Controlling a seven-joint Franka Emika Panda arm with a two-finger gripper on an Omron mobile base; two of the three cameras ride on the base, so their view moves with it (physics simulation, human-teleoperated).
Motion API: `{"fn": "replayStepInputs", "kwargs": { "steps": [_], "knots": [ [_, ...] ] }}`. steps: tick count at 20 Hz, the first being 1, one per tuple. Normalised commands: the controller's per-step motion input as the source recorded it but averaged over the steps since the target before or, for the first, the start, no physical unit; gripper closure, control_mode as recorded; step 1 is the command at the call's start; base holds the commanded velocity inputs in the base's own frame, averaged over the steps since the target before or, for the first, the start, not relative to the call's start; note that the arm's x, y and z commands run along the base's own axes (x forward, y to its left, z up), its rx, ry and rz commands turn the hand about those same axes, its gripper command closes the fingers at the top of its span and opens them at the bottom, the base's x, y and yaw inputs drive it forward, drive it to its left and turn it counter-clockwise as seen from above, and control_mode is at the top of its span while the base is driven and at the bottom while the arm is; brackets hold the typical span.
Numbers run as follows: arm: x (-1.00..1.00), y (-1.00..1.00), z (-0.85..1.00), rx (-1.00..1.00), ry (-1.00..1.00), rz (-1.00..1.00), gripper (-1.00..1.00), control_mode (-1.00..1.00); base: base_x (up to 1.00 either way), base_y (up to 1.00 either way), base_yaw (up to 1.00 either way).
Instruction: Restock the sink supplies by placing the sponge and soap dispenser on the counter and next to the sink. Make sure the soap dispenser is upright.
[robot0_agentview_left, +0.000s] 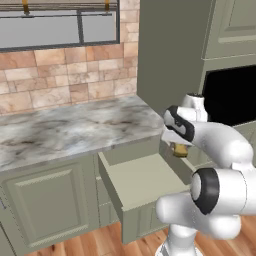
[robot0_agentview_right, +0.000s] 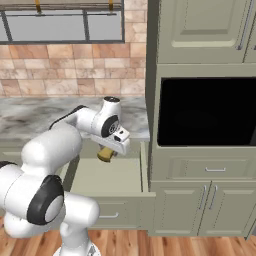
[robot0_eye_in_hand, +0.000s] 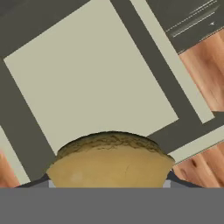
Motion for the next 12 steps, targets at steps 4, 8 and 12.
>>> {"fn": "replayStepInputs", "kwargs": {
  "steps": [4,8,12],
  "knots": [
    [-0.1,0.48,0.42,-0.04,0.0,0.0,1.0,-1.0,0.0,0.0,0.0],
    [-0.02,0.37,0.09,-0.05,0.0,0.0,1.0,1.0,-0.07,0.47,0.03],
    [0.0,0.0,0.0,0.0,0.0,0.0,1.0,1.0,-0.09,1.0,0.17]
  ]
}}
